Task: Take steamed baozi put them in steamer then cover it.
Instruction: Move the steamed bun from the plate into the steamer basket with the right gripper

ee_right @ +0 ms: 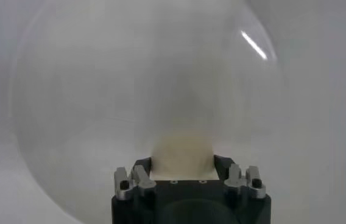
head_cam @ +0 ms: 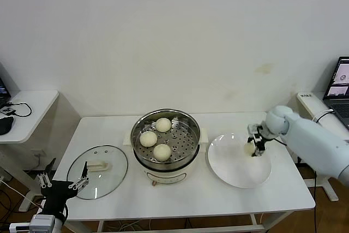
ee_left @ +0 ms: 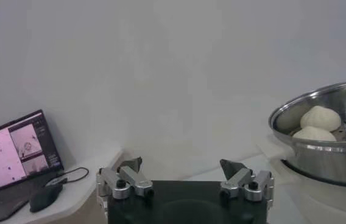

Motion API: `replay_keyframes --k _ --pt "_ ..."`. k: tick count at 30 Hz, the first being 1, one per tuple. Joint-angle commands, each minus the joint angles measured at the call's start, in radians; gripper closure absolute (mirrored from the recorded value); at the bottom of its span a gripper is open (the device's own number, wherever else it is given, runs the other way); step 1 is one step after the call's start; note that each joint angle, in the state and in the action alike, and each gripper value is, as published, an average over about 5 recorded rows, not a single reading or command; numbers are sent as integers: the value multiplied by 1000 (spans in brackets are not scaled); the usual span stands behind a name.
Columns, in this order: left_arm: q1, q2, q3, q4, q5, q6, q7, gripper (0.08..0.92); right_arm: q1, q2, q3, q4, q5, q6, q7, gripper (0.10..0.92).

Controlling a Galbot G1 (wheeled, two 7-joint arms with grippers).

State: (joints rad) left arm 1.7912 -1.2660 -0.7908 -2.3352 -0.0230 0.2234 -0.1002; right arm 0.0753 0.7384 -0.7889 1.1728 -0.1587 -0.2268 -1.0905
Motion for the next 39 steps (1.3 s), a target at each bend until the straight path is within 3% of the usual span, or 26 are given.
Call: replay_keyframes --k 1,11,21,39 --pt "-5 5 4 0 -1 0 1 177 412 -41 -285 218 261 -82 -15 378" --pt "-31 14 19 5 -5 3 2 177 654 159 -420 249 449 -198 44 372" --pt "-35 22 -3 10 -21 3 3 177 594 367 -422 245 609 -350 141 365" --pt "-38 -3 -18 2 -25 5 3 177 358 492 -414 107 491 -408 175 364"
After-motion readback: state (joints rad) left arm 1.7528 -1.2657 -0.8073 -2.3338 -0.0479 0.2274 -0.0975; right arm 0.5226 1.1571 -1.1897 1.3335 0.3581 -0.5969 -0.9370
